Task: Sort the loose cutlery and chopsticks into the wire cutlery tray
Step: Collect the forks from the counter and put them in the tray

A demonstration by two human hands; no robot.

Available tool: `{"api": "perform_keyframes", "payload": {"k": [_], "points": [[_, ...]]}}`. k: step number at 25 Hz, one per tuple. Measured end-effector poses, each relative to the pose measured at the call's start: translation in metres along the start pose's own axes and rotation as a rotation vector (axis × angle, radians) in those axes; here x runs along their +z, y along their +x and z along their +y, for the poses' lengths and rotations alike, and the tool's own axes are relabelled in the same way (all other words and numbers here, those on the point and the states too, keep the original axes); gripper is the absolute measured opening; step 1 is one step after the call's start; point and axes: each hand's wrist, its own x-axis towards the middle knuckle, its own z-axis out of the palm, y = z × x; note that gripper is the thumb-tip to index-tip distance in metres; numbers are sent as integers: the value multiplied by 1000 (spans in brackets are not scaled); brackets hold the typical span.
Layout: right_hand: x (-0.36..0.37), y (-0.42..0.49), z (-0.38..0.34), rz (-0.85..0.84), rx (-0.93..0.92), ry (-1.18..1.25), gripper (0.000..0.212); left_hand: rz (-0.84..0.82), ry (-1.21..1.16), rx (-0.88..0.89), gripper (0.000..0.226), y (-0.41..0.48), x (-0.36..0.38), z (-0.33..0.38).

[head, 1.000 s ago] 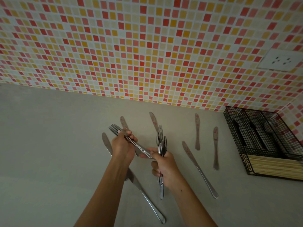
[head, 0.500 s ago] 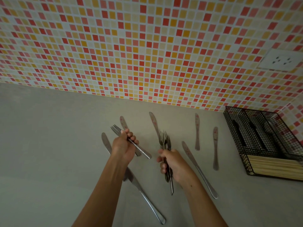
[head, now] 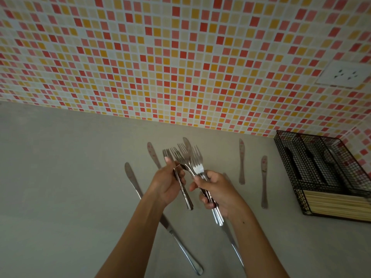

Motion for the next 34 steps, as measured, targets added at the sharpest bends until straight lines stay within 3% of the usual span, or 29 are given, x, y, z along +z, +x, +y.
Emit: {"api": "perform_keyframes", "payload": {"k": [3, 8, 12, 21, 29, 32, 34], "points": [[1, 0, 0, 57, -10, -4, 6, -26, 21, 36, 43, -4, 4, 1], [4, -3, -3, 107, -48, -43, 12, 86, 78, 97, 18, -4, 4, 1], [7, -5, -2, 109, -82, -45, 13, 135, 189, 178, 18, -5, 7, 1], [10, -4, 1, 131, -48, 9, 12, 184, 177, 165, 21, -6, 9, 2], [16, 2, 4, 320, -64, 82, 23, 281, 275, 212, 23, -5, 6, 3], [13, 6, 6, 449, -153, -74, 19, 327, 217, 220, 21, -2, 1, 5], [11, 6, 6, 548, -259, -326, 15, 348, 149, 209, 23, 2, -3, 5]]}}
